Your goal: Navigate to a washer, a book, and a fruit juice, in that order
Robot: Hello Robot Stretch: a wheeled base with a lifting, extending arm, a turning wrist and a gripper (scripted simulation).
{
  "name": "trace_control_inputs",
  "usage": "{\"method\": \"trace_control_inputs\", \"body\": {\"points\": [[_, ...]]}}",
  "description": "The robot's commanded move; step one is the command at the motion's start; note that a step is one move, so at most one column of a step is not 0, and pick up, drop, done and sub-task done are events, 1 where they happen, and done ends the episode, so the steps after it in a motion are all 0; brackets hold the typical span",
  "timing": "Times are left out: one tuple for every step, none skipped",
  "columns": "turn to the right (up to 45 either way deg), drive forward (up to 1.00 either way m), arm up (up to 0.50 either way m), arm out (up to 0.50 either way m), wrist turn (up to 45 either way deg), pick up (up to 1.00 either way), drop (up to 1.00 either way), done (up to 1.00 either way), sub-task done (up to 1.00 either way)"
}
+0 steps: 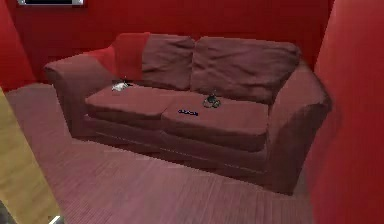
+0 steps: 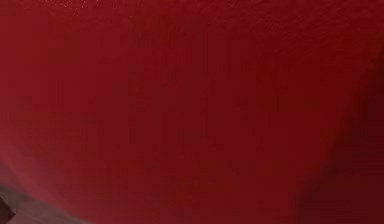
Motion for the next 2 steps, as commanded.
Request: {"method": "trace_control_inputs", "body": {"points": [[0.0,0.80,0.00,0.00,0.0,0.00,0.00,0.00,0.00],[-45.0,0.00,0.00,0.00,0.0,0.00,0.00,0.00,0.00]]}}
